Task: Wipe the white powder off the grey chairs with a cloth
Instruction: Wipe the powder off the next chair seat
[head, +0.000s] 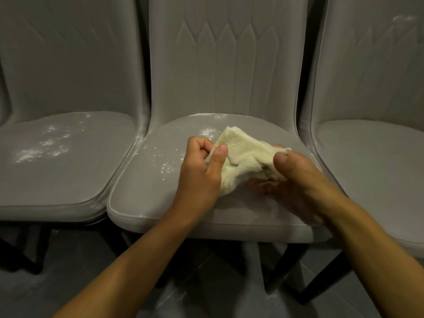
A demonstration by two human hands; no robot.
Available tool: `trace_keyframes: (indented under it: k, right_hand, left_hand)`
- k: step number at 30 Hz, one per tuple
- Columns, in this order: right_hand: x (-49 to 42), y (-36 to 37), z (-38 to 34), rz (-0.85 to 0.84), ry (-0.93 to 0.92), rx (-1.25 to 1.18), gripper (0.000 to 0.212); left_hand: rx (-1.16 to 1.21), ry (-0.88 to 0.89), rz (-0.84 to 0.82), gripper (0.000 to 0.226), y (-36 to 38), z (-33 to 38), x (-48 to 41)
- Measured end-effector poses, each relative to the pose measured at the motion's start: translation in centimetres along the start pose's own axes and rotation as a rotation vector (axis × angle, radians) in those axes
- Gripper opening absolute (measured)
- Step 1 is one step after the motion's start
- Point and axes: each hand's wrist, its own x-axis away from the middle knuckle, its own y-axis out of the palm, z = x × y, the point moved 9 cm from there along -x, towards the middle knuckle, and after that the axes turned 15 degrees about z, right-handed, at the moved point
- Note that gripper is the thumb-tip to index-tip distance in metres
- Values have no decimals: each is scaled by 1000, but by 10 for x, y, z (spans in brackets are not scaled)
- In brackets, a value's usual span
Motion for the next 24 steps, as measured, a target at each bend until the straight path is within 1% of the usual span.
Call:
trace_keyframes:
  k: [1, 3, 5, 7, 9, 11, 13, 14, 16, 17, 19, 22, 23, 24]
  right_hand:
    - [-1, 4, -1, 46, -13, -29, 93]
    - [-3, 10, -7, 138, -34, -119, 92]
    - [-3, 9, -12, 256, -53, -153, 76]
    - [-2, 9, -13, 349, -86, -63, 57]
    - [-2, 6, -14, 405, -118, 22, 38]
    - [-4, -7, -13, 501, -118, 5, 29]
    - [-7, -17, -6, 560, -66, -154, 33]
    - [-8, -16, -3, 552, -39, -241, 35]
    - [-10, -9, 2, 502, -10, -315, 35]
    - [-10, -5, 2, 471, -8, -309, 32]
    - [-9, 0, -4, 422, -41, -241, 31]
    - [-6, 2, -21, 377, -132, -94, 29]
    - [-4, 5, -27, 360, -162, -34, 30]
    - [-3, 7, -32, 354, -193, 25, 32]
  left_hand:
    - [18, 3, 24, 17, -1, 2, 1]
    - [48, -3, 42, 21, -2, 5, 0]
    - [59, -12, 9, 21, 1, 8, 0]
    - [66, -4, -50, 13, 5, 15, 2]
    - [85, -8, -49, 10, 4, 17, 2]
    - [175, -121, 34, 11, -5, 7, -2]
    - [367, -353, 132, 15, -10, -11, -4]
    - [450, -468, 160, 17, -8, -18, -2]
    - [537, -615, 164, 24, -3, -24, 4]
    - [572, -661, 136, 29, -1, -25, 5]
    - [575, -708, -8, 39, 2, -25, 1]
    - [378, -718, -361, 69, 6, -22, 4]
    - [302, -685, -467, 69, 8, -19, 10]
    - [236, -630, -532, 62, 10, -16, 15]
